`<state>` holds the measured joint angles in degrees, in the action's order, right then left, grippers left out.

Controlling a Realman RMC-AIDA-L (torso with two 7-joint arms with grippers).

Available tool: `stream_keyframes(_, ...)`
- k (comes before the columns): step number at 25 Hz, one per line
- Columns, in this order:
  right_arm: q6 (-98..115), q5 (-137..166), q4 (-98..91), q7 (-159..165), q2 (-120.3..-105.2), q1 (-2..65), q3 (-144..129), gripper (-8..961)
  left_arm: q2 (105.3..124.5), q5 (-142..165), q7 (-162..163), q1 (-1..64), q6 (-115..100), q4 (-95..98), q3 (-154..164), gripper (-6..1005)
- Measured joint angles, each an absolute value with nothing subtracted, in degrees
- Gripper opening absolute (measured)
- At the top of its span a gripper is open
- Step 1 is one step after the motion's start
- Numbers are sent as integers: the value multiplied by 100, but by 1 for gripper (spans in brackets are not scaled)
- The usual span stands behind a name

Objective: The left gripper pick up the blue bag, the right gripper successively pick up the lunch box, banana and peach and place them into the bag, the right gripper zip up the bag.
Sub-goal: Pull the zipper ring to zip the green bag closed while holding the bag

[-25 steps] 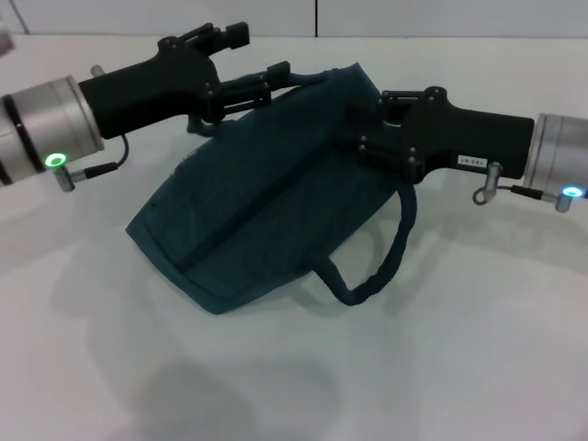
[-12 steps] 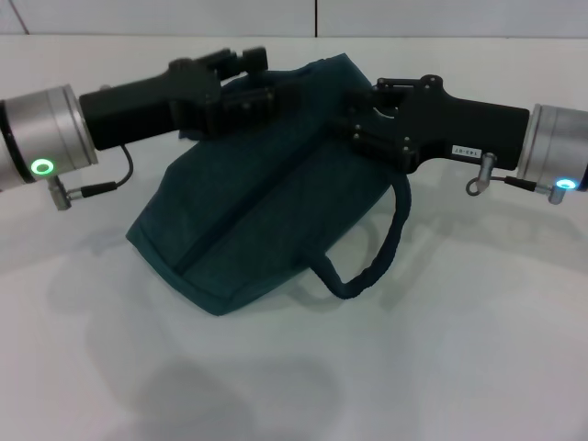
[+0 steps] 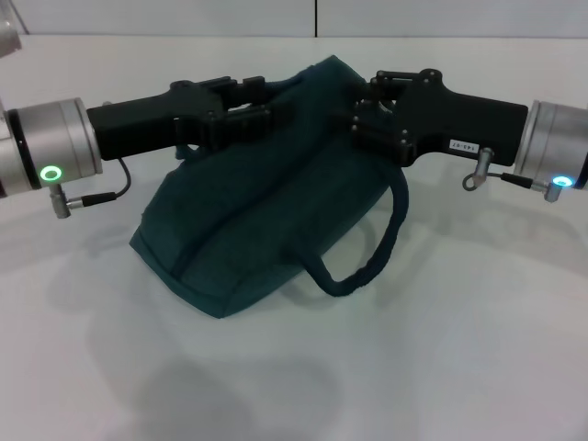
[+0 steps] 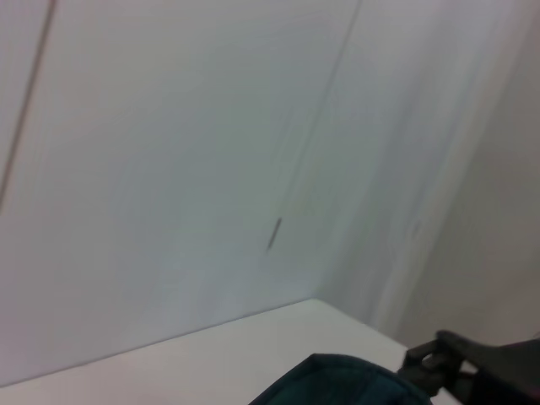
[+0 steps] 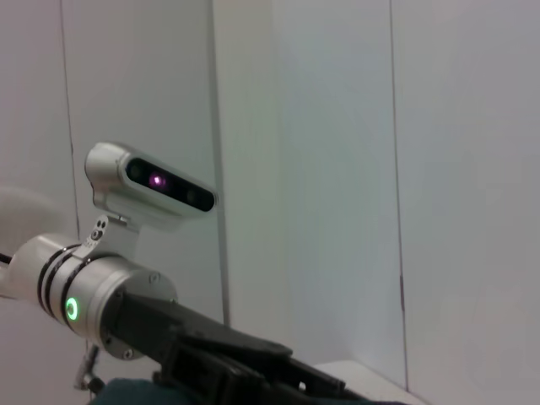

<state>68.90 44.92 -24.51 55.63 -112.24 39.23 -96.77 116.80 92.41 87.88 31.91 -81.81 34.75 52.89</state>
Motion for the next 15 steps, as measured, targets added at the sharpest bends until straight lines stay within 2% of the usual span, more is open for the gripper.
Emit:
stream_keyframes(6,6894,4491,-2447,5502,-11272,3904,-9555,409,11680,9275,8674,3115,-8060,3475,5283,506)
stream_keyframes(11,6978,4491,-2461,5454,-11295,3840,-9436,408,11660,9262,8366,3007,-8054,3475,5279,394)
stream_keyframes(15,7298,4489,-2597,5434,-11310,3538,-8913,408,11692,9200,8011,2900,-8105,3473,5265,303)
